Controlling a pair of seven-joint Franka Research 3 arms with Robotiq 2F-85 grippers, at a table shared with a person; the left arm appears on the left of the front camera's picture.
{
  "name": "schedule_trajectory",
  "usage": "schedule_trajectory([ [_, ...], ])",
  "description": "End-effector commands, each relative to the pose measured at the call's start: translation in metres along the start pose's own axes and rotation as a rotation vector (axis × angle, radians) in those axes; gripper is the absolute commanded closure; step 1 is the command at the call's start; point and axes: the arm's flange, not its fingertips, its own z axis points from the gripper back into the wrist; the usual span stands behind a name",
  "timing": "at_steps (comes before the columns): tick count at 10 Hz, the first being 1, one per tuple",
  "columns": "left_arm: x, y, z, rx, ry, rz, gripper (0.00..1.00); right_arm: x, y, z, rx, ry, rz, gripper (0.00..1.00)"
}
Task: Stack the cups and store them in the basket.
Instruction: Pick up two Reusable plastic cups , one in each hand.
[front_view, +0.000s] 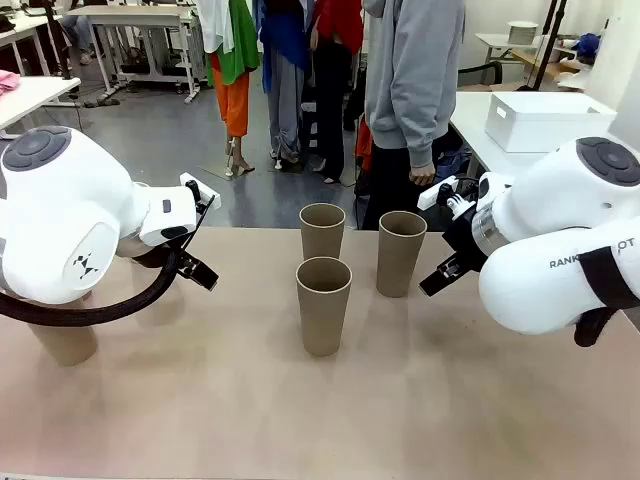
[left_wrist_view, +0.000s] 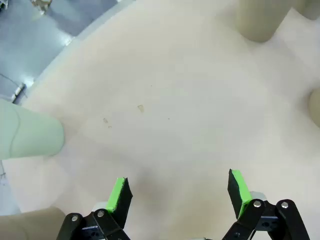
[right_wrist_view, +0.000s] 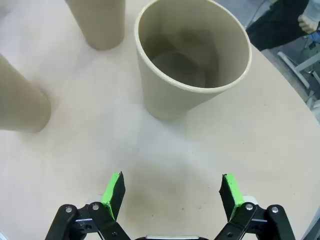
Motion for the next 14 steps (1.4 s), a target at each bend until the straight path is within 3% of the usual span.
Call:
schedule_trajectory([
  [1, 0.0, 0.0, 0.0, 0.0, 0.0, 0.0, 0.0, 0.0, 0.0, 0.0, 0.0, 0.0, 0.0, 0.0],
  [10, 0.0, 0.0, 0.0, 0.0, 0.0, 0.0, 0.0, 0.0, 0.0, 0.0, 0.0, 0.0, 0.001, 0.0],
  [14, 0.05, 0.038, 0.113, -0.142, -0.071, -0.059, 0.0, 0.042, -0.031, 0.121, 0.038, -0.059, -0.009, 0.0],
])
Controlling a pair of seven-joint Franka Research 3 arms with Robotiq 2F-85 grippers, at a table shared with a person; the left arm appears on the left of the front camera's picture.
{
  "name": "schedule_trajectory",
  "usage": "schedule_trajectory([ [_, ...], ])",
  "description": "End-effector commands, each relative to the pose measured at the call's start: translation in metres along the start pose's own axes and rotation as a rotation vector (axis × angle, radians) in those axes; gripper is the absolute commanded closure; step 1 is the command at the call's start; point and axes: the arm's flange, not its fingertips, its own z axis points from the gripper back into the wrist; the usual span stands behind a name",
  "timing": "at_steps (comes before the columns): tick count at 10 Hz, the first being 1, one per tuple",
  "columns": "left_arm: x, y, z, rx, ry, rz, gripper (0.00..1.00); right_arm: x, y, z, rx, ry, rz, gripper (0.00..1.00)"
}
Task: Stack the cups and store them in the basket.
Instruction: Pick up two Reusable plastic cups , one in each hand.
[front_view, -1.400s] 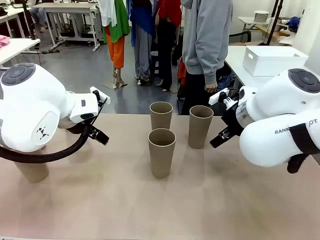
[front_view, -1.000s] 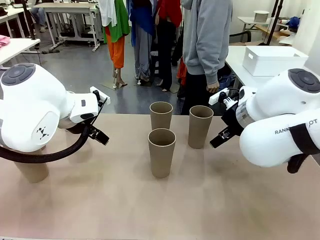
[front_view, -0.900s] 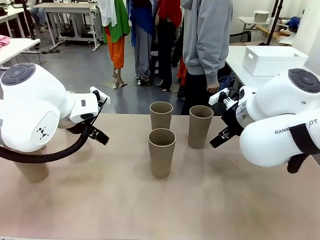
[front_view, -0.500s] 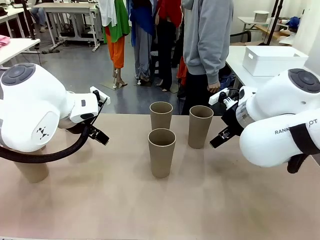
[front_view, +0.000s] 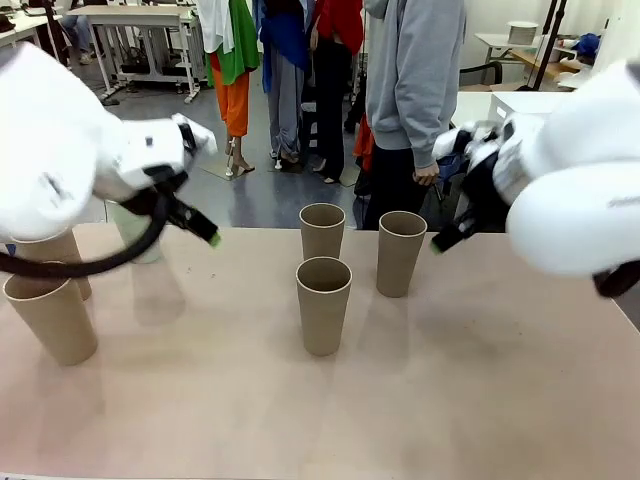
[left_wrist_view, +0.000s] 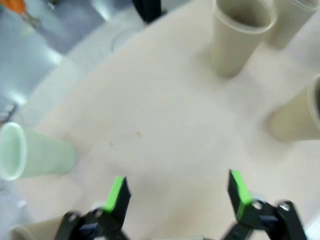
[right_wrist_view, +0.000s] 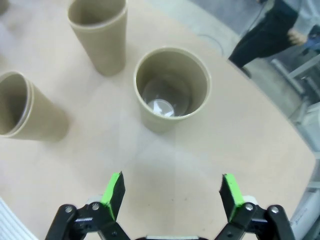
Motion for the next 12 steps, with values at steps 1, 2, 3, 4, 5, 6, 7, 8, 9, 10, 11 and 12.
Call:
schedule_trajectory([
  [1, 0.0, 0.031, 0.059, -0.107, 0.016, -0.092, 0.0, 0.002, -0.03, 0.063, 0.082, -0.026, 0.023, 0.0],
  [2, -0.01, 0.047, 0.088, -0.193, 0.017, -0.177, 0.0, -0.011, -0.06, 0.095, 0.153, -0.043, 0.062, 0.0],
  [3, -0.031, 0.074, 0.122, -0.271, -0.002, -0.292, 0.0, -0.028, -0.088, 0.113, 0.214, -0.082, 0.089, 0.0],
  [4, -0.05, 0.095, 0.139, -0.327, -0.03, -0.359, 0.0, -0.045, -0.112, 0.124, 0.268, -0.125, 0.106, 0.0],
  [5, -0.073, 0.123, 0.154, -0.391, -0.079, -0.402, 0.0, -0.068, -0.137, 0.135, 0.308, -0.169, 0.118, 0.0],
  [6, -0.098, 0.15, 0.163, -0.446, -0.176, -0.463, 0.0, -0.09, -0.159, 0.142, 0.349, -0.214, 0.141, 0.0],
  [7, -0.122, 0.167, 0.166, -0.501, -0.253, -0.497, 0.0, -0.11, -0.176, 0.146, 0.384, -0.263, 0.139, 0.0],
  [8, -0.144, 0.186, 0.166, -0.53, -0.326, -0.513, 0.0, -0.13, -0.192, 0.149, 0.416, -0.31, 0.146, 0.0],
  [9, -0.159, 0.197, 0.163, -0.534, -0.376, -0.525, 0.0, -0.145, -0.203, 0.151, 0.438, -0.343, 0.155, 0.0],
  [10, -0.168, 0.2, 0.16, -0.524, -0.417, -0.515, 0.0, -0.157, -0.212, 0.152, 0.459, -0.381, 0.155, 0.0],
  [11, -0.177, 0.203, 0.159, -0.51, -0.452, -0.479, 0.0, -0.166, -0.218, 0.153, 0.471, -0.408, 0.154, 0.0],
  [12, -0.182, 0.204, 0.158, -0.505, -0.487, -0.456, 0.0, -0.173, -0.221, 0.152, 0.474, -0.426, 0.158, 0.0],
])
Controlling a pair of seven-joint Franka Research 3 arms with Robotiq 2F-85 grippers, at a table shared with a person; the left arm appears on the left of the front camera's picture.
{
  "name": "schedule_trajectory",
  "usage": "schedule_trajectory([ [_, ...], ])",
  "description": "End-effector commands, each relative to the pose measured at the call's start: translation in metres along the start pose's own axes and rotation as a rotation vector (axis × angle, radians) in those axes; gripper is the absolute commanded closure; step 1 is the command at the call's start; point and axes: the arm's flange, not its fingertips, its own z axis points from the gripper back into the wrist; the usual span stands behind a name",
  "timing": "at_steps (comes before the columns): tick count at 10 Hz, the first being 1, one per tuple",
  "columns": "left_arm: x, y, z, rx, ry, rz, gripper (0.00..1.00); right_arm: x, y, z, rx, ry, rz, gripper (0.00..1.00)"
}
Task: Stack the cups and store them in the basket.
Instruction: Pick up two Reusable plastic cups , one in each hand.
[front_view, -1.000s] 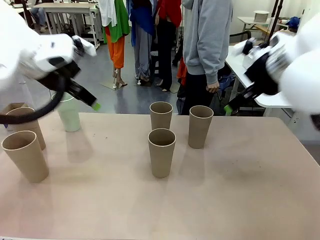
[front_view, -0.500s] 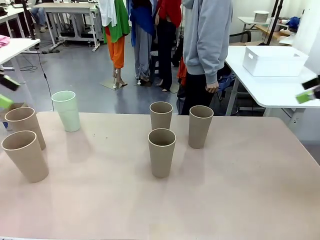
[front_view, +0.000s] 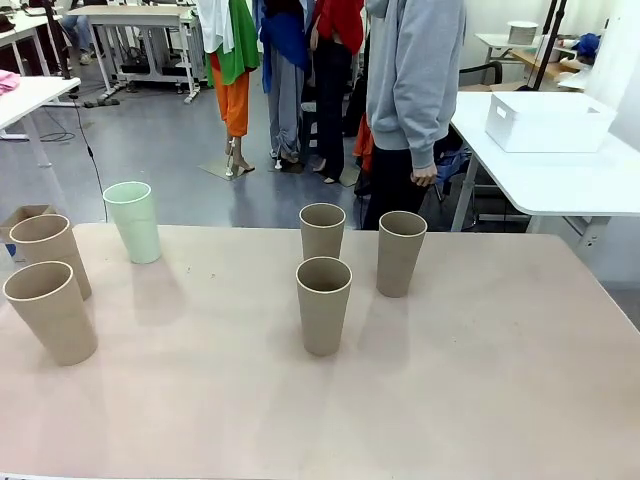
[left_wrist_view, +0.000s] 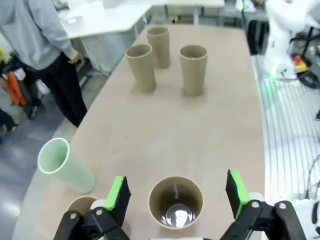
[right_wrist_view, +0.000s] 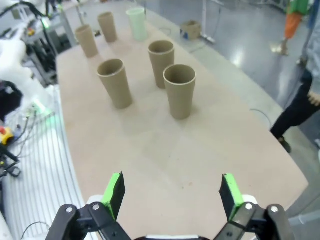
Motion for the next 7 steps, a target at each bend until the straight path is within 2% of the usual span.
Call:
schedule_trajectory([
  [1, 0.0041, -0.0015, -0.0054, 0.002, -0.045, 0.01, 0.0, -0.0041, -0.0083, 0.0013, 0.03, -0.038, 0.008, 0.0],
  [2, 0.004, -0.0029, -0.0045, 0.01, -0.079, 0.019, 0.0, -0.0023, -0.0093, 0.0005, 0.052, -0.034, -0.005, 0.0],
  [3, 0.0068, -0.0046, -0.0055, 0.009, -0.057, 0.022, 0.0, -0.0047, -0.0014, 0.0018, 0.011, -0.019, -0.003, 0.0],
  [7, -0.0013, 0.0007, -0.0038, 0.009, -0.05, 0.033, 0.0, -0.0047, -0.0014, 0.0018, 0.011, -0.019, -0.003, 0.0],
])
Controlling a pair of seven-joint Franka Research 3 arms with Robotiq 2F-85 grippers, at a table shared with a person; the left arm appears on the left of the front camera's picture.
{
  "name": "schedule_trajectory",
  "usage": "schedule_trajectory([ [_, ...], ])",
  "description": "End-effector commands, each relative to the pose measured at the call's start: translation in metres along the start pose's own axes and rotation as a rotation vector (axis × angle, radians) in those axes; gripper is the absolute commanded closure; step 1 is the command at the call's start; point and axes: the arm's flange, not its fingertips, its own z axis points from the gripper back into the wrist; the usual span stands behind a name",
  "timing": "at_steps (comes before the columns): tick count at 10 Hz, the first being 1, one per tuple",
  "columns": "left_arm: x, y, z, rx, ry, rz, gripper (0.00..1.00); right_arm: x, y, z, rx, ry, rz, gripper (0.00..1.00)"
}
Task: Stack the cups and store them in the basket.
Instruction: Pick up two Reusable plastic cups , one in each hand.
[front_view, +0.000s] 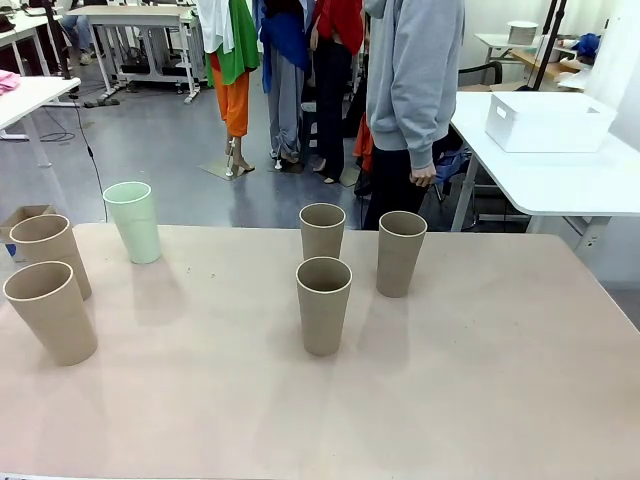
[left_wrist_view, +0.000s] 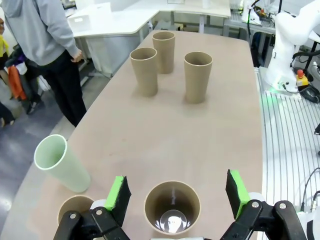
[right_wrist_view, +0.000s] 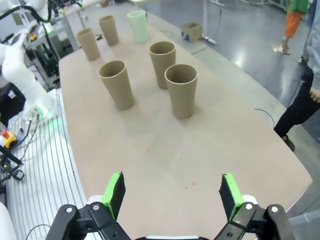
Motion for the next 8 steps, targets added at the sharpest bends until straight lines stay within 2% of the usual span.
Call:
schedule_trajectory([
  [1, 0.0025, 0.0024, 0.0013, -0.001, -0.025, -0.027, 0.0, 0.0006, -0.0014, 0.0023, 0.006, -0.017, 0.026, 0.0],
  [8, 0.0025, 0.0024, 0.0013, -0.001, -0.025, -0.027, 0.0, 0.0006, -0.0014, 0.0023, 0.006, -0.017, 0.026, 0.0],
])
